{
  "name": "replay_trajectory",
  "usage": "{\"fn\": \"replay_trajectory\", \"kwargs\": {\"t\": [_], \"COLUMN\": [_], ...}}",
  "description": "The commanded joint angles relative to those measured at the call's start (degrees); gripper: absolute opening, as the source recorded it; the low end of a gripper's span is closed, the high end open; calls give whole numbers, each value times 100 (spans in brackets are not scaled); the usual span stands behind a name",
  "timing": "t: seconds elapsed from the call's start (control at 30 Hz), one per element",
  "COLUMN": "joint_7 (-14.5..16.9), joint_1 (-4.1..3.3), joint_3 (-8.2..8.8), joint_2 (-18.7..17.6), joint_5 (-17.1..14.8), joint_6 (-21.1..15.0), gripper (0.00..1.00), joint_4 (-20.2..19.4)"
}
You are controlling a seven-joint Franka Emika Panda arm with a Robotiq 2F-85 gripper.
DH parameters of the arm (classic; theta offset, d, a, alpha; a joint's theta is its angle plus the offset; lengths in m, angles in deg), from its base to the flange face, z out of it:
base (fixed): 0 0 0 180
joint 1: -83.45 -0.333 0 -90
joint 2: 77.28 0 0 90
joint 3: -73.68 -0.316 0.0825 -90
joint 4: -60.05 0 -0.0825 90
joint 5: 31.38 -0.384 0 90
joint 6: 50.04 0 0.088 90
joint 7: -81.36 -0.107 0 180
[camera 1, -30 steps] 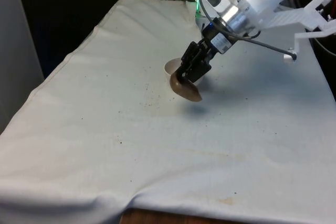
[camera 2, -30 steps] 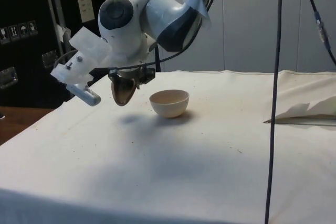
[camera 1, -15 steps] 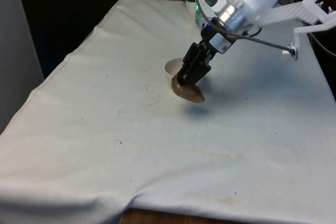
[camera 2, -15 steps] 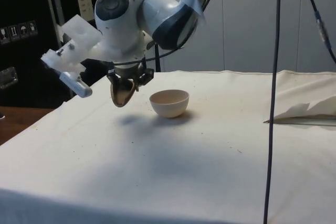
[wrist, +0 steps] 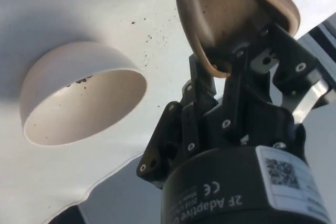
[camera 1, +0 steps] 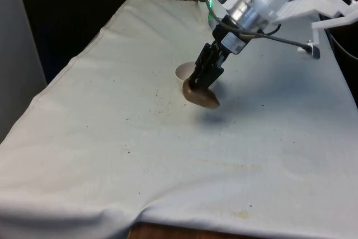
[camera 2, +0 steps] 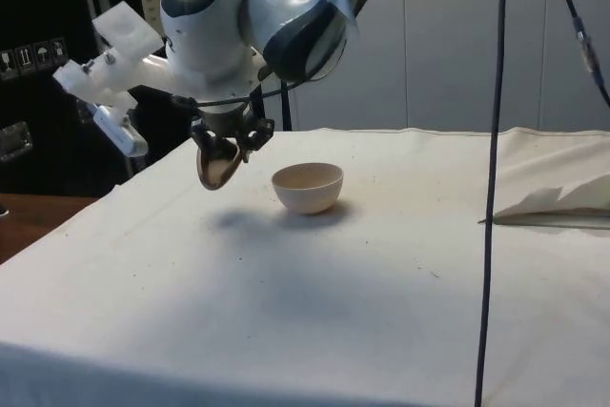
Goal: Pour the coffee beans from the cup into the bowl.
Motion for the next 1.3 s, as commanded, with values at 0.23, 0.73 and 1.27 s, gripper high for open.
{"fn": "replay_trajectory", "kwargs": {"t": [0.23, 0.73, 1.27], "joint_7": [309, 733, 1249], "joint_1": [63, 63, 57], "joint_3": [-29, -29, -29], "joint_2": [6, -34, -115], "joint_5": [-510, -1249, -2040], "joint_6": [-149, -189, -206], "gripper": [4, 4, 4], "joint_4": [17, 80, 223]}}
